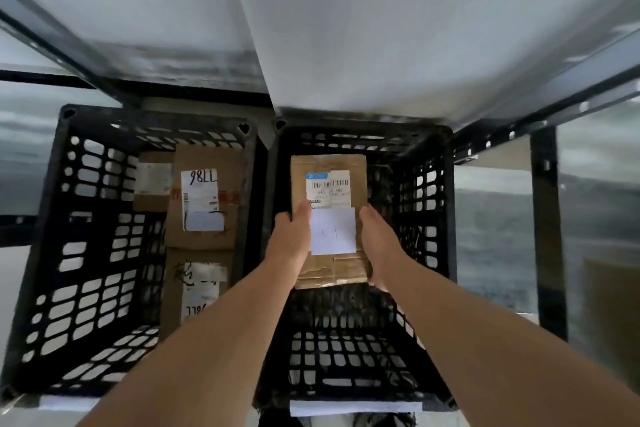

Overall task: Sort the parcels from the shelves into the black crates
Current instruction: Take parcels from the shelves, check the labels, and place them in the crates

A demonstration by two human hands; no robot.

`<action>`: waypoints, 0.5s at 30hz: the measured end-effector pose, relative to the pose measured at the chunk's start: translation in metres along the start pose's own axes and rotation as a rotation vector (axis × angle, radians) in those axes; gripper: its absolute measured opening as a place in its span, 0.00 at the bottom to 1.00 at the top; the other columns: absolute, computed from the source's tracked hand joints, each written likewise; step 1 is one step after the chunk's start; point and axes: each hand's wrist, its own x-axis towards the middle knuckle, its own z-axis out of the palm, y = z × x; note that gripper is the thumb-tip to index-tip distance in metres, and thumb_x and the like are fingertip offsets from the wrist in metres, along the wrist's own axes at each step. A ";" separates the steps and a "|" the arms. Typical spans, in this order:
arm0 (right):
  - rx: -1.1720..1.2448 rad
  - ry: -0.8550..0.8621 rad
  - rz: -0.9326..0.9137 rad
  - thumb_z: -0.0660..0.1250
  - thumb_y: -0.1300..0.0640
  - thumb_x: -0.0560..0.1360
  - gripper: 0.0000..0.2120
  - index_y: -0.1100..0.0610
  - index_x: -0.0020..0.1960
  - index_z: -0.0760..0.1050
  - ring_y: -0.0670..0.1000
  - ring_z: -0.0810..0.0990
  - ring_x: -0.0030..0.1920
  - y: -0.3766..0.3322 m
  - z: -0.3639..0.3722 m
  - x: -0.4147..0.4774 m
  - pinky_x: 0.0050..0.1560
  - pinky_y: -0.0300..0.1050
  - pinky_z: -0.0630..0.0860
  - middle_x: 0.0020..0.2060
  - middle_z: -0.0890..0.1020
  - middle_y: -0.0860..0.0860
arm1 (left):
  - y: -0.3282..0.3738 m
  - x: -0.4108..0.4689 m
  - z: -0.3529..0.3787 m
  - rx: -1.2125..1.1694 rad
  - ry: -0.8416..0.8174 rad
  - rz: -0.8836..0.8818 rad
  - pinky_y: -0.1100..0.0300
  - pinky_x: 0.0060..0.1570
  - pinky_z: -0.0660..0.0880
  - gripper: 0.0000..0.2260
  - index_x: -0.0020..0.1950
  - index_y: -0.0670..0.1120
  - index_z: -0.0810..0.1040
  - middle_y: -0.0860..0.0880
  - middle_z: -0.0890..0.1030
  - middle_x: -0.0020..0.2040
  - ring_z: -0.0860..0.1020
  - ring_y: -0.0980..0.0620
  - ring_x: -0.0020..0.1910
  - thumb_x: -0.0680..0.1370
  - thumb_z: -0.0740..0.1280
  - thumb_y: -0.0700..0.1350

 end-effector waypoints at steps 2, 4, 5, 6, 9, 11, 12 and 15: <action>-0.051 -0.025 0.038 0.53 0.37 0.82 0.25 0.43 0.76 0.67 0.49 0.77 0.58 -0.003 -0.003 0.013 0.58 0.47 0.73 0.68 0.77 0.47 | -0.011 0.017 0.010 -0.069 0.007 -0.038 0.53 0.44 0.74 0.27 0.74 0.49 0.62 0.48 0.78 0.59 0.78 0.47 0.52 0.81 0.55 0.64; -0.122 -0.038 0.065 0.51 0.39 0.85 0.21 0.47 0.69 0.72 0.48 0.78 0.45 -0.009 -0.011 0.026 0.37 0.41 0.74 0.57 0.81 0.49 | -0.020 0.031 0.018 -0.130 -0.014 -0.057 0.47 0.55 0.76 0.28 0.77 0.53 0.59 0.49 0.79 0.59 0.78 0.48 0.53 0.80 0.56 0.64; -0.155 -0.035 0.073 0.51 0.39 0.85 0.19 0.48 0.61 0.75 0.48 0.78 0.40 -0.013 -0.013 0.029 0.30 0.40 0.73 0.50 0.81 0.49 | -0.023 0.036 0.020 -0.147 -0.022 -0.056 0.44 0.60 0.74 0.28 0.78 0.57 0.57 0.50 0.79 0.60 0.78 0.47 0.54 0.80 0.56 0.65; -0.174 -0.031 0.076 0.51 0.39 0.85 0.19 0.49 0.57 0.75 0.48 0.78 0.37 -0.018 -0.014 0.031 0.25 0.40 0.72 0.45 0.81 0.49 | -0.026 0.042 0.023 -0.160 -0.024 -0.048 0.42 0.62 0.73 0.28 0.78 0.60 0.56 0.51 0.79 0.61 0.78 0.47 0.56 0.79 0.56 0.66; -0.216 -0.028 0.084 0.52 0.38 0.84 0.19 0.49 0.55 0.75 0.49 0.79 0.36 -0.021 -0.013 0.042 0.20 0.38 0.71 0.46 0.83 0.50 | -0.028 0.052 0.027 -0.172 -0.049 -0.028 0.40 0.64 0.71 0.28 0.77 0.62 0.57 0.53 0.79 0.62 0.78 0.47 0.58 0.78 0.55 0.67; -0.201 -0.021 0.091 0.51 0.38 0.84 0.19 0.48 0.57 0.75 0.49 0.79 0.37 -0.019 -0.006 0.047 0.26 0.40 0.77 0.45 0.82 0.48 | -0.025 0.057 0.029 -0.201 -0.039 -0.015 0.42 0.64 0.72 0.27 0.77 0.61 0.57 0.52 0.79 0.63 0.78 0.48 0.58 0.79 0.55 0.64; -0.166 -0.025 0.100 0.51 0.37 0.84 0.20 0.46 0.61 0.74 0.50 0.78 0.40 -0.019 -0.002 0.049 0.38 0.47 0.82 0.47 0.81 0.47 | -0.023 0.059 0.029 -0.209 -0.023 0.000 0.43 0.65 0.71 0.27 0.78 0.61 0.55 0.53 0.77 0.64 0.77 0.47 0.59 0.80 0.56 0.63; -0.136 -0.041 0.074 0.50 0.30 0.79 0.25 0.36 0.72 0.68 0.55 0.78 0.55 -0.009 0.013 0.064 0.62 0.69 0.72 0.62 0.79 0.45 | -0.013 0.059 0.029 -0.121 0.042 0.116 0.50 0.63 0.70 0.28 0.80 0.56 0.51 0.53 0.74 0.64 0.75 0.46 0.62 0.82 0.57 0.59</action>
